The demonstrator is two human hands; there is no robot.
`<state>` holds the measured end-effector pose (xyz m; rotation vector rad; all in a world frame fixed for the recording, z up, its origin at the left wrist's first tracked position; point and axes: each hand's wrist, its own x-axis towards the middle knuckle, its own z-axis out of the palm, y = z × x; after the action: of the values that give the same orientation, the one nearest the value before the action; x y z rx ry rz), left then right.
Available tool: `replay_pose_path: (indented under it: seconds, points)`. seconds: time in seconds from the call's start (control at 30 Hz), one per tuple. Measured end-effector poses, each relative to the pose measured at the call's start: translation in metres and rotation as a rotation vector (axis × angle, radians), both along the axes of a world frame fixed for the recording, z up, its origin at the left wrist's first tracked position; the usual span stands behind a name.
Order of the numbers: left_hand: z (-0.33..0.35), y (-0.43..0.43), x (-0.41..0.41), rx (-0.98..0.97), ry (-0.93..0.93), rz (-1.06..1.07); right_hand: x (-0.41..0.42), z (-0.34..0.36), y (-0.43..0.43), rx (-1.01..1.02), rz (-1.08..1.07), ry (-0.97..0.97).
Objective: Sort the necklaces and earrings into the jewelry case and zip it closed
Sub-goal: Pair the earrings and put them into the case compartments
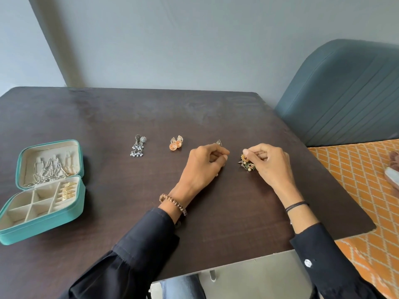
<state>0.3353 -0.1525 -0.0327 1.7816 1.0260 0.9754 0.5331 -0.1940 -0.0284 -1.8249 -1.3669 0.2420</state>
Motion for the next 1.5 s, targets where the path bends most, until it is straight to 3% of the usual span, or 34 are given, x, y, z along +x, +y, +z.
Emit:
replay_pose_path:
  seconds: [0.1,0.3,0.53,0.73,0.97,1.07,1.23,1.5]
  points:
    - [-0.001,0.000,0.001,-0.008,-0.031,-0.003,0.000,-0.001,0.001,0.037,0.015,0.098]
    - [0.000,0.000,0.003,0.008,-0.132,-0.059,-0.008,0.004,-0.002,0.179,0.252,0.504]
    - [-0.002,-0.001,0.005,-0.088,-0.276,-0.149,-0.018,0.004,-0.008,0.156,0.421,0.553]
    - [-0.001,0.002,0.003,-0.196,-0.362,-0.175,-0.019,0.006,-0.008,0.159,0.360,0.553]
    - [0.001,0.007,-0.001,-0.258,-0.435,-0.089,-0.003,0.004,-0.013,0.144,0.112,0.391]
    - [0.000,0.008,-0.001,-0.255,-0.431,-0.092,0.001,0.002,-0.020,0.060,0.033,0.165]
    - [0.001,0.008,-0.002,-0.259,-0.452,-0.077,0.005,0.002,-0.030,-0.032,0.072,-0.101]
    - [0.001,0.009,-0.003,-0.274,-0.468,-0.065,0.003,0.013,-0.042,-0.157,0.187,-0.183]
